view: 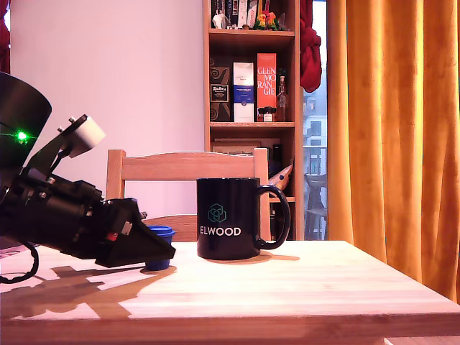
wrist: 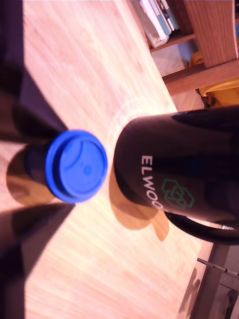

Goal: Pick up the coffee capsules on the table and drop them inside the coffee cup

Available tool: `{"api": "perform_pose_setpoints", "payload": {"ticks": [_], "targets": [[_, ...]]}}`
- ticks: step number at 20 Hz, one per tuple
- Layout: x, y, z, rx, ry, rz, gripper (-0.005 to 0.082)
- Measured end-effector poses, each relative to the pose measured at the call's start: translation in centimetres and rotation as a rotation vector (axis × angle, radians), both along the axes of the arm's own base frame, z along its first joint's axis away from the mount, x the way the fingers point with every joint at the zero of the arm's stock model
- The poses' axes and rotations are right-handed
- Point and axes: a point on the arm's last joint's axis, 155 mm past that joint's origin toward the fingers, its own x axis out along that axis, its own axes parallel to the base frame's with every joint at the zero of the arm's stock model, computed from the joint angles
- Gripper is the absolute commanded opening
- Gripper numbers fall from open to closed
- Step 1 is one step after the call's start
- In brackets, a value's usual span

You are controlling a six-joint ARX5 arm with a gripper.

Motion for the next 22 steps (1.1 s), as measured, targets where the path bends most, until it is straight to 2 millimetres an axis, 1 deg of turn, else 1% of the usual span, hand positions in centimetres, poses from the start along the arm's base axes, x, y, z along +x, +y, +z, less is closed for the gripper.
{"api": "perform_pose_setpoints", "payload": {"ticks": [2,6,9,11,12,13,16,18,20,22], "targets": [[0.0,0.0,0.0,0.001,-0.001,0.000,0.0160],[0.0,0.0,0.0,0.001,-0.004,-0.002,0.0161],[0.0,0.0,0.2,-0.029,0.028,0.015,0.0161],[-0.2,-0.2,1.0,-0.068,0.054,0.014,0.0161],[-0.3,-0.4,2.0,-0.083,0.040,0.000,0.0161],[-0.3,-0.5,3.4,-0.101,0.013,-0.007,0.0161],[-0.2,-0.7,8.1,-0.156,-0.093,-0.018,0.0161],[-0.3,-0.6,10.5,-0.182,-0.146,-0.020,0.0161],[-0.5,-0.5,11.9,-0.198,-0.179,-0.022,0.0161],[-0.6,-0.5,12.4,-0.203,-0.189,-0.023,0.0161]]}}
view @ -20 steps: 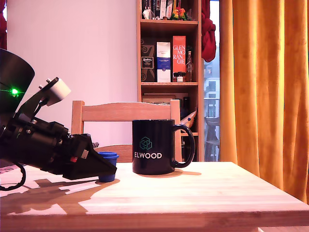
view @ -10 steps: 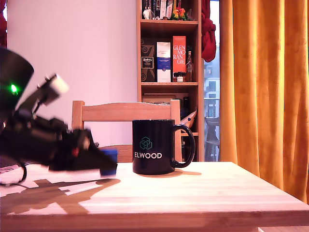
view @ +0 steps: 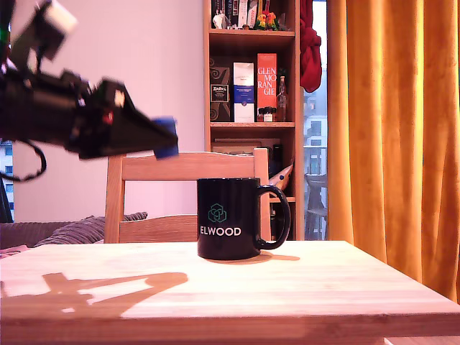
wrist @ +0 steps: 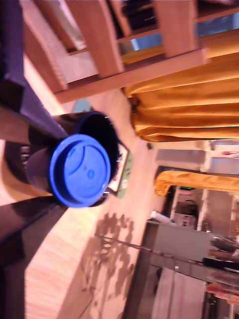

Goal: Pick up the coffee capsules on the table and drop them inside the coffee cup

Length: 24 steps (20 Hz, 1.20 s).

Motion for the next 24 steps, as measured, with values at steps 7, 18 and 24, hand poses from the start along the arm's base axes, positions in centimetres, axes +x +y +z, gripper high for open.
{"api": "perform_pose_setpoints", "payload": {"ticks": [7,18,24], "targets": [[2.0,-2.2,2.8,0.001,0.093,-0.020,0.0161],[6.2,-5.8,4.1,0.079,0.237,-0.043,0.0161],[5.9,-7.6,-2.1,0.160,0.368,-0.069,0.0161]]}}
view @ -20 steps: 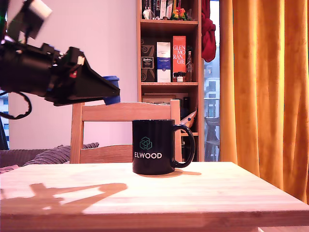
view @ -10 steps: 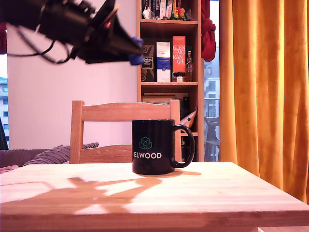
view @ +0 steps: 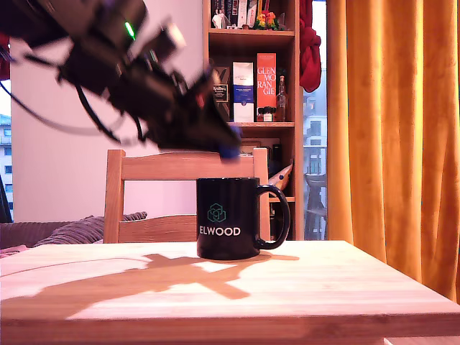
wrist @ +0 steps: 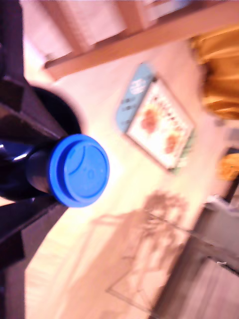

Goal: Pick up the coffee capsules on the table and drop them inside the coffee cup

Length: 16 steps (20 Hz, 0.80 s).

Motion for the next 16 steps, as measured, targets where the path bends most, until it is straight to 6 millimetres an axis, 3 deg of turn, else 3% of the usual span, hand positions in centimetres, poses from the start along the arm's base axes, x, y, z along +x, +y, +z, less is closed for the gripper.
{"api": "perform_pose_setpoints", "payload": {"ticks": [3,16], "targets": [[0.00,-0.18,-1.06,0.035,-0.012,-0.006,0.0161],[0.53,-0.32,-0.61,0.045,-0.058,0.010,0.0162]]}}
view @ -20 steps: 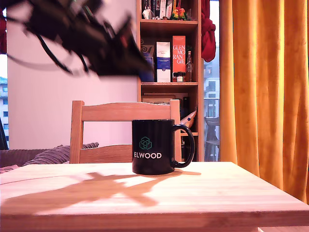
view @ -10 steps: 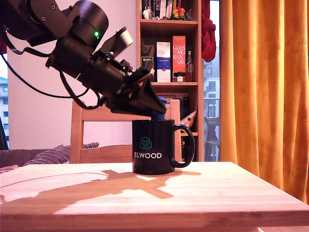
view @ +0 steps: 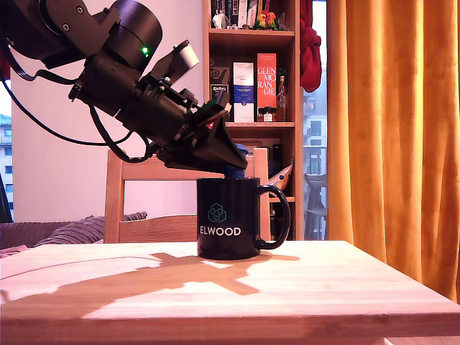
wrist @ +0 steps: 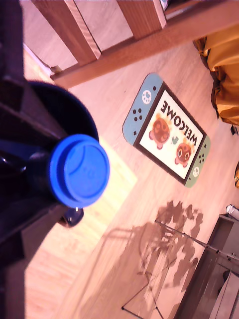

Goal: Pick up the coffee capsules on the table and drop them inside the coffee cup

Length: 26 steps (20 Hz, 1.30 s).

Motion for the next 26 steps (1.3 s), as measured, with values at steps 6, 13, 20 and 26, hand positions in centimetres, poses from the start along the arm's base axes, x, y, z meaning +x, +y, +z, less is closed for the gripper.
{"api": "perform_pose_setpoints", "payload": {"ticks": [6,13,20,26], "targets": [[-0.1,-0.1,0.0,-0.001,0.001,-0.005,0.0173],[-0.9,-0.7,0.2,-0.016,0.003,-0.056,0.0643],[-2.7,-1.4,0.9,-0.055,0.034,-0.154,0.0541],[-4.8,2.2,9.6,-0.104,-0.056,-0.122,-0.0019]]}}
